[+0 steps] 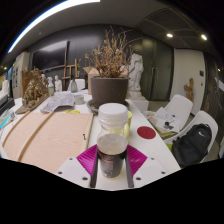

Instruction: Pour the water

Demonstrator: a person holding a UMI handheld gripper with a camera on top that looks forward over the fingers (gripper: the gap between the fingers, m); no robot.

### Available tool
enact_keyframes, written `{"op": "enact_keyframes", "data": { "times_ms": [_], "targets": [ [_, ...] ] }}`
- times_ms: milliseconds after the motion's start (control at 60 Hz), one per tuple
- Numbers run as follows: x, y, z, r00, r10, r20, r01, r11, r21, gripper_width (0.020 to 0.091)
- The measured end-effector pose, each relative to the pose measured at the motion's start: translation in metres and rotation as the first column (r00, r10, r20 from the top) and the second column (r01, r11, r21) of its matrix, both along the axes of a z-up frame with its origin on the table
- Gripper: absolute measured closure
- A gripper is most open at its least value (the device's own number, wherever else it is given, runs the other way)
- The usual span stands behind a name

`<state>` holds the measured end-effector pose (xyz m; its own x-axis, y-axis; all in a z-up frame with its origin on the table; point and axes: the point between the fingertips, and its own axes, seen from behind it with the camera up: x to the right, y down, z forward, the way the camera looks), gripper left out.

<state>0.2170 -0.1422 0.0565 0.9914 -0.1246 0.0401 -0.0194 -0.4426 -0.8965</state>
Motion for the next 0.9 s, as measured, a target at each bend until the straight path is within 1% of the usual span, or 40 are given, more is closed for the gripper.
{"op": "enact_keyframes", "data": {
  "times_ms": [50, 67, 100, 117, 133, 150, 167, 183, 233, 300, 383, 433, 483, 533, 583, 617, 650, 717, 817, 900],
  "targets": [
    [0.0, 0.003, 0.0, 1.0, 0.016, 0.0, -0.016, 1.0, -0.001, 0.0705],
    [0.001, 0.004, 0.0, 1.0, 0.019, -0.003, -0.019, 1.0, -0.001, 0.0724],
    [0.0, 0.003, -0.001, 1.0, 0.018, -0.008, -0.018, 1.0, -0.005, 0.0739],
    [0.0, 0.004, -0.002, 1.0, 0.018, -0.012, -0.018, 1.0, -0.007, 0.0759],
    [0.0, 0.004, -0.002, 1.0, 0.016, -0.015, -0.017, 1.0, -0.009, 0.076],
    [0.003, 0.004, -0.002, 1.0, 0.019, -0.016, -0.019, 1.0, -0.012, 0.079],
    [0.003, 0.005, -0.001, 1.0, 0.018, -0.015, -0.018, 1.0, -0.015, 0.0791],
    [0.004, 0.005, -0.001, 1.0, 0.015, -0.011, -0.015, 1.0, -0.018, 0.0811],
    [0.004, 0.006, 0.0, 1.0, 0.016, 0.011, -0.015, 1.0, -0.026, 0.0812],
    [-0.002, 0.01, 0.01, 0.999, 0.037, 0.003, -0.037, 0.999, -0.018, 0.0811],
    [-0.018, 0.025, 0.036, 0.997, 0.077, 0.002, -0.077, 0.997, 0.023, 0.081],
    [-0.032, 0.037, 0.06, 0.995, 0.102, -0.017, -0.101, 0.993, 0.063, 0.0811],
    [-0.047, 0.051, 0.085, 0.99, 0.126, -0.059, -0.119, 0.987, 0.111, 0.0812],
    [-0.059, 0.066, 0.111, 0.981, 0.139, -0.137, -0.116, 0.98, 0.16, 0.0813],
    [-0.07, 0.081, 0.135, 0.953, 0.151, -0.263, -0.098, 0.974, 0.206, 0.0813],
    [-0.076, 0.091, 0.149, 0.918, 0.153, -0.365, -0.072, 0.971, 0.226, 0.0814],
    [-0.084, 0.1, 0.164, 0.87, 0.151, -0.47, -0.04, 0.97, 0.239, 0.0815],
    [-0.085, 0.118, 0.183, 0.732, 0.145, -0.666, 0.031, 0.969, 0.245, 0.0815],
    [-0.08, 0.141, 0.189, 0.462, 0.101, -0.881, 0.142, 0.972, 0.185, 0.0818],
    [-0.073, 0.153, 0.178, 0.229, 0.057, -0.972, 0.197, 0.975, 0.103, 0.0815]
  ]
}}
